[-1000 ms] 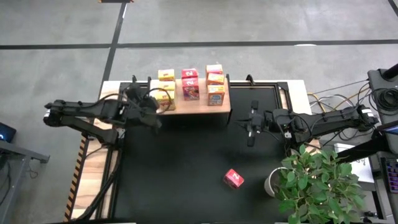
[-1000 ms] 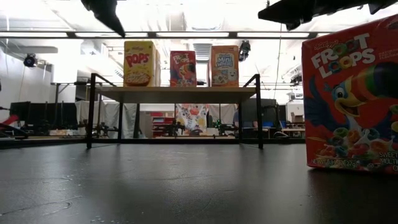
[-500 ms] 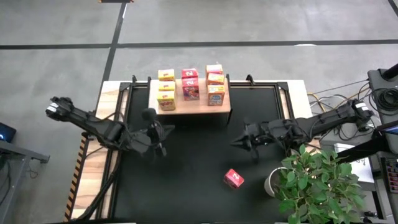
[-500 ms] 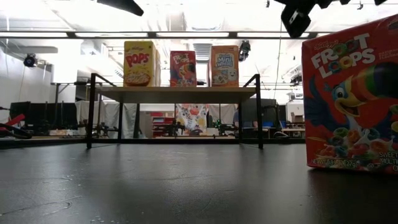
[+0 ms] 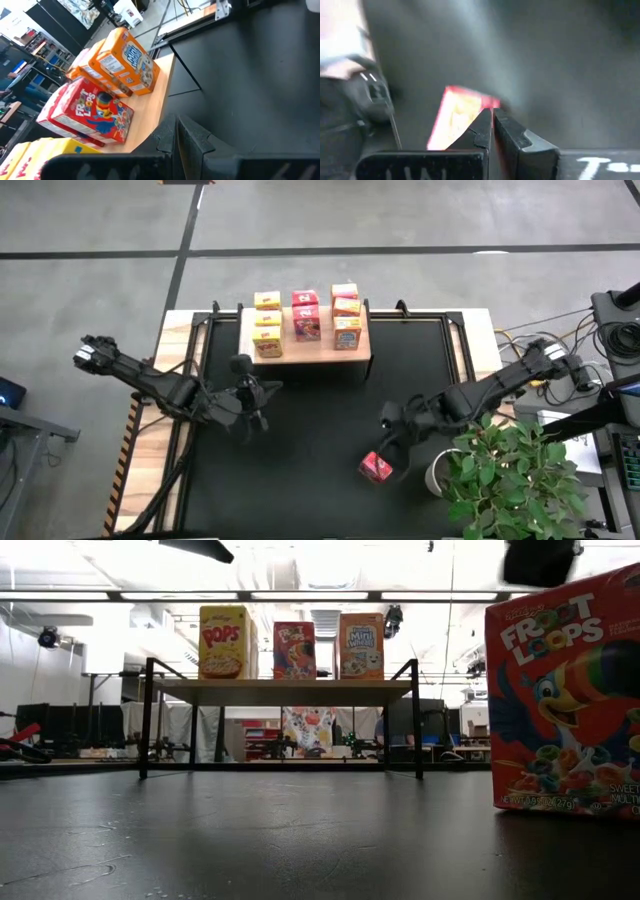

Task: Stack cereal on shelf
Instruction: Put the red cereal box aligned with the other red cereal boxes on the shelf

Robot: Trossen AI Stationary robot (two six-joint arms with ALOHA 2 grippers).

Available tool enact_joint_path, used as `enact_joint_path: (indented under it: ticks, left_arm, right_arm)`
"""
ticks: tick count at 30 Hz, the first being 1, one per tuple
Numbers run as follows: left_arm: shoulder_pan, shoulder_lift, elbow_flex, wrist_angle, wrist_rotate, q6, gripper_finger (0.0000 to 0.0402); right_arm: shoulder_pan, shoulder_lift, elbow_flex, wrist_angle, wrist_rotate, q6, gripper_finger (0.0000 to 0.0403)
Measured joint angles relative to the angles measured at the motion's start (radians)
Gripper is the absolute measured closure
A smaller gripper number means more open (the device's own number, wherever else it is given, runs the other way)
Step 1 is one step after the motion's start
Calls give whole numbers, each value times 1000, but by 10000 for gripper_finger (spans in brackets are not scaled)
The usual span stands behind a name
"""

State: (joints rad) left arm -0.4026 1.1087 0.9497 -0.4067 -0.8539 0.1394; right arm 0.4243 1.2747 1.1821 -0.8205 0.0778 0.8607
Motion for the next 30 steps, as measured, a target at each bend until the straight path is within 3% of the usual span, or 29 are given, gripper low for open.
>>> enact_joint_path:
  ticks: [5,12,24,30]
  left_arm:
    - [0,0,14,0,0,2,401]
    - [0,0,14,0,0,28,401]
    - [0,0,14,3,0,54,401]
    - [0,0,14,-4,0,43,401]
  right_arm:
    - [70,121,184,-243,1,164,394]
    - [92,256,342,-288,-2,245,368]
    - [91,405,414,-375,-3,199,175]
    - [91,431,414,-381,-7,176,109]
